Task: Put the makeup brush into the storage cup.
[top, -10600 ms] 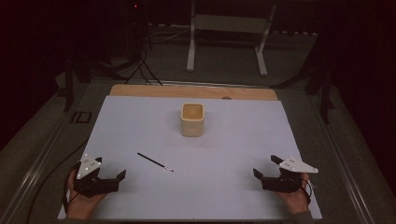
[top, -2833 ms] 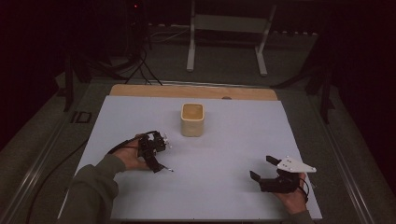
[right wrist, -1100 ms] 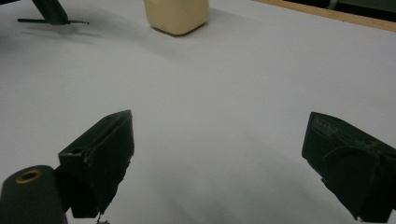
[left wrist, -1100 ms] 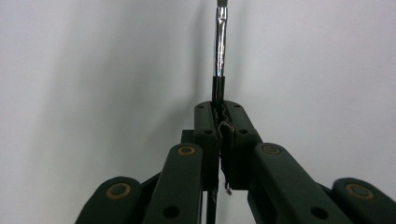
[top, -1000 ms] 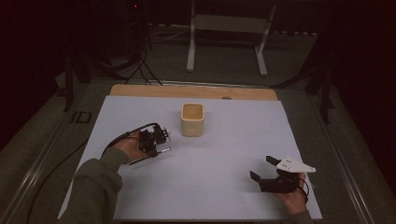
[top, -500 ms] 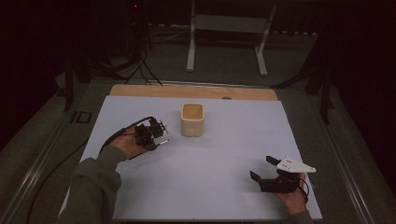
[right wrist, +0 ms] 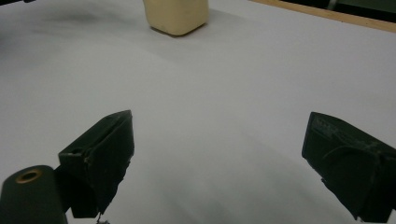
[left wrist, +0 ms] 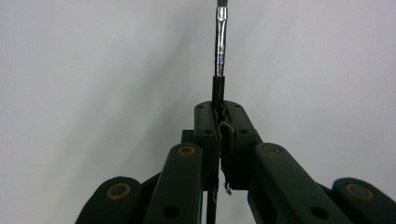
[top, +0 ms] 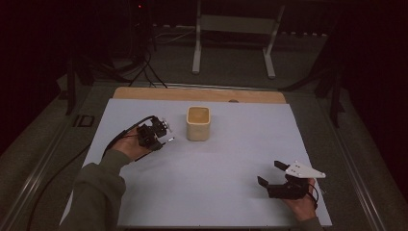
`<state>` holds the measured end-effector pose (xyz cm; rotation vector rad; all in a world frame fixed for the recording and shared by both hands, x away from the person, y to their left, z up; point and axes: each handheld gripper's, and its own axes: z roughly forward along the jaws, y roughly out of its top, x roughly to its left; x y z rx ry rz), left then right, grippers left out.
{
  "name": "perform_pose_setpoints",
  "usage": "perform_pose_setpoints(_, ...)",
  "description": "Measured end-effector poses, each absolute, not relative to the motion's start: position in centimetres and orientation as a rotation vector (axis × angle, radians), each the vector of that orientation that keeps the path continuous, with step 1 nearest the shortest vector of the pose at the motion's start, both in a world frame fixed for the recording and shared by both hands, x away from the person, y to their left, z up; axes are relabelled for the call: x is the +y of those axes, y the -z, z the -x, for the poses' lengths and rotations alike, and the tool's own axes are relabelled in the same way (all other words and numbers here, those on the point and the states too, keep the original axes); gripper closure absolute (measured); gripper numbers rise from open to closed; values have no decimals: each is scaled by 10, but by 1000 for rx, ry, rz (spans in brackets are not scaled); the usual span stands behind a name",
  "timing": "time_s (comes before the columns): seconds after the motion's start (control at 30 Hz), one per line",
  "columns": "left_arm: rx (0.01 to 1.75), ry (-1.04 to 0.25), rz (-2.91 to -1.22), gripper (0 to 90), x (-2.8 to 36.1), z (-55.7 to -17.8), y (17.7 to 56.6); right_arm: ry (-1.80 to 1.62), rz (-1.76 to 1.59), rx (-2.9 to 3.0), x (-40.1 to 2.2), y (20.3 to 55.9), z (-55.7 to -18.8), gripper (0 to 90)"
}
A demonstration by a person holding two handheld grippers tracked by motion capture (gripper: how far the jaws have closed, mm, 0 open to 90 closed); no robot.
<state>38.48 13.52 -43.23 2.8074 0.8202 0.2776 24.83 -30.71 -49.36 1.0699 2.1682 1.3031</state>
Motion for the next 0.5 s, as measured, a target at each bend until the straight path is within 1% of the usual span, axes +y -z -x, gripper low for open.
perform_pose_setpoints(0.17, 834, -295, -2782, 868, 138, -386, 429, -1303, -1070, 2168, -307, 494, -248, 90)
perform_pose_setpoints(0.23, 860, -315, -2737, 869, 140, -386, 425, -1303, -1070, 2167, -307, 494, -248, 90)
perform_pose_setpoints(0.5, 899, -377, -2657, 869, 141, -386, 419, -1303, -1071, 2166, -307, 493, -248, 90)
